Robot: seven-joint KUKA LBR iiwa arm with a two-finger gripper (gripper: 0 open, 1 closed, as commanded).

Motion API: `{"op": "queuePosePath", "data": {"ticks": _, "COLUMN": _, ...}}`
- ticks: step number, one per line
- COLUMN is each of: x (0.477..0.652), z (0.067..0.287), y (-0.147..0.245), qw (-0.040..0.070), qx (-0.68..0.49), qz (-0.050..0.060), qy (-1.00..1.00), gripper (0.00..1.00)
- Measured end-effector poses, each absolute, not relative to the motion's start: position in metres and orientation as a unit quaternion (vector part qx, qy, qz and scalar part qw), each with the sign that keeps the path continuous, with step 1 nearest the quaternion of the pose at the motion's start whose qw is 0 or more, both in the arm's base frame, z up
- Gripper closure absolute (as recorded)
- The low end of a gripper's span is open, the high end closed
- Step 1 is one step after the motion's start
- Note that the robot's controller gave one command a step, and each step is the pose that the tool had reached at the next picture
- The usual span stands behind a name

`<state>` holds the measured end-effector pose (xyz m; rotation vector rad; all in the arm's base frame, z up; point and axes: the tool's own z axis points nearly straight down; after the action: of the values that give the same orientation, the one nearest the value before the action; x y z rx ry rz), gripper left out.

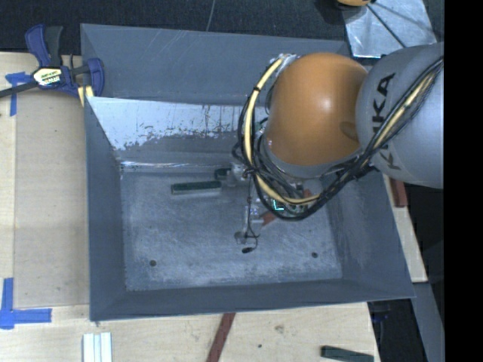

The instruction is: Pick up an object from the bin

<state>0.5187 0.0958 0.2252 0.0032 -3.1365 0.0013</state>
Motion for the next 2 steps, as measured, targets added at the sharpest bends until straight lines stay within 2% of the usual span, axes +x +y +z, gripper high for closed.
{"op": "queuePosePath", "data": {"ticks": 1, "x": 0.52, "z": 0.229, "y": 0.096, "qw": -0.001, "qx": 0.0, "qz": 0.0, "qy": -1.0, "gripper": 0.0}}
{"op": "queuePosePath", "data": {"ticks": 2, "x": 0.533, "z": 0.195, "y": 0.148, "qw": -0.003, "qx": 0.025, "qz": 0.0, "qy": -1.0, "gripper": 0.0}}
